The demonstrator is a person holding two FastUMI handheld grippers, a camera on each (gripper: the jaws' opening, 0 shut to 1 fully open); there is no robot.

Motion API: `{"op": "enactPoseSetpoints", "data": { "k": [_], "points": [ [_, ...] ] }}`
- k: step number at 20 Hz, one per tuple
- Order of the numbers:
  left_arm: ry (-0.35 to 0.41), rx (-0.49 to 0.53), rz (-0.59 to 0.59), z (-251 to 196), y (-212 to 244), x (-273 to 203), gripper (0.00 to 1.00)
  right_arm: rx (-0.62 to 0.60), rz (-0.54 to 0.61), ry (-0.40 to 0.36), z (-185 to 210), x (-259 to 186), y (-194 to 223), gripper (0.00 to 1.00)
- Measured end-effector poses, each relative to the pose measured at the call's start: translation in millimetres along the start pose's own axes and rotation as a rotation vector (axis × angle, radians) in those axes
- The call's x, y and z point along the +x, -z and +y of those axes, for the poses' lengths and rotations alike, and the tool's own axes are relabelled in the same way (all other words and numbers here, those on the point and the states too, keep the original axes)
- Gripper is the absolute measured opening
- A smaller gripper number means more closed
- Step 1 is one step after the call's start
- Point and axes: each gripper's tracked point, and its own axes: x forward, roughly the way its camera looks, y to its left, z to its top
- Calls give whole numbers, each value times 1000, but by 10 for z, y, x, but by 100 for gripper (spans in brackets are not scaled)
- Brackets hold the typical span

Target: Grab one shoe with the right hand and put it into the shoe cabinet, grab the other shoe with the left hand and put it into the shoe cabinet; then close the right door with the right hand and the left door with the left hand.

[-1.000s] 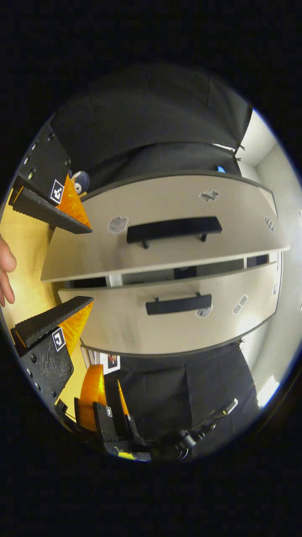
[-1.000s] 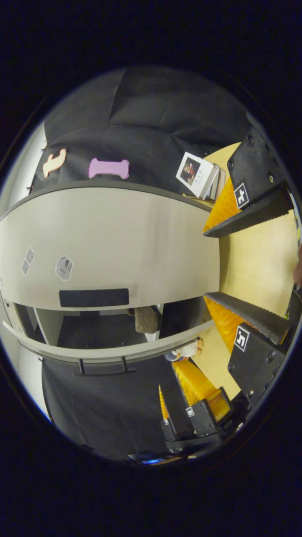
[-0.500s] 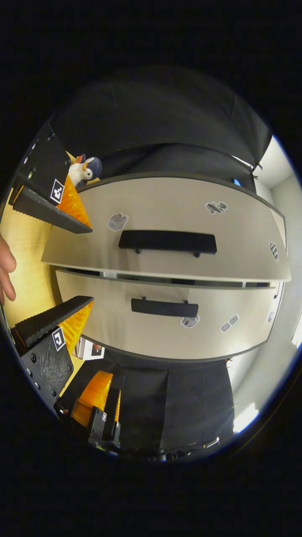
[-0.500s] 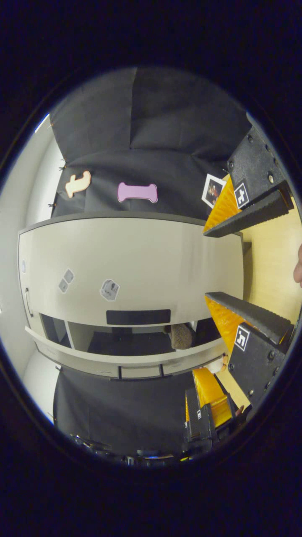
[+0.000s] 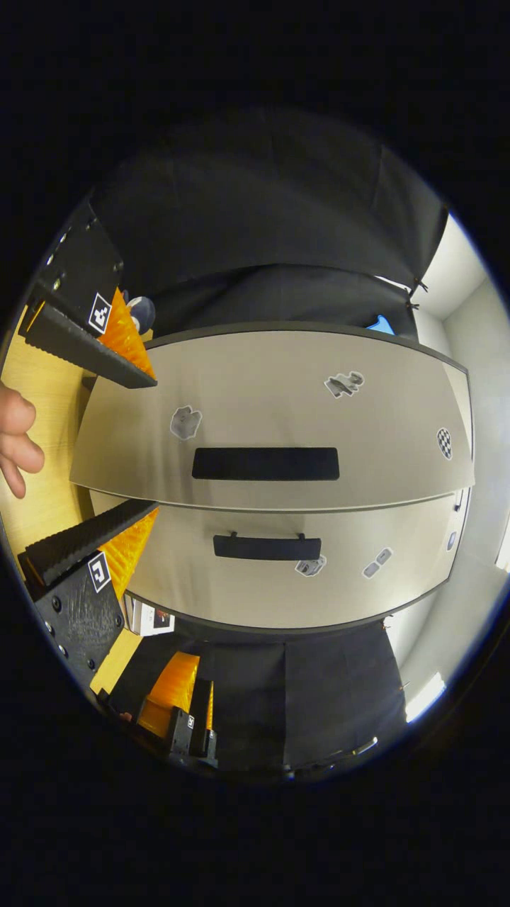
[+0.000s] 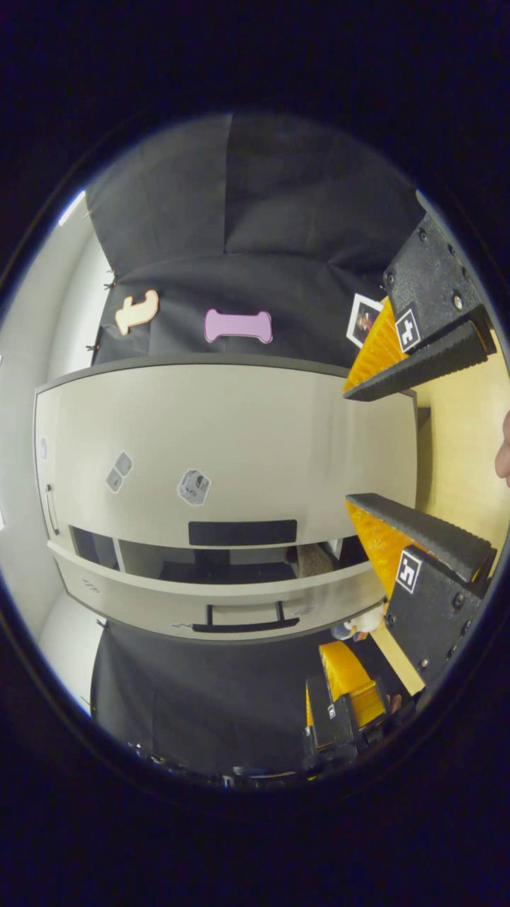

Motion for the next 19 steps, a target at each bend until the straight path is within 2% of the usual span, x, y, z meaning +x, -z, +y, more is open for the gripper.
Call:
{"op": "enactPoseSetpoints", "data": {
  "k": [4, 9, 10, 11, 19],
  "points": [
    [28, 14, -29, -97, -48, -6, 95, 1, 3, 0, -21, -16, 11, 87],
    [21, -16, -14, -30, -45, 18, 96, 4, 10, 6, -66, -36, 34, 87],
    [18, -19, -14, -13, -44, 18, 100, 6, 10, 7, -72, -35, 34, 87],
    [15, -18, -12, -3, -39, 18, 96, 6, 11, 8, -83, -40, 35, 87],
    [28, -7, -2, -39, -33, -9, 96, 12, 31, 12, -108, -64, 91, 87]
  ]
}}
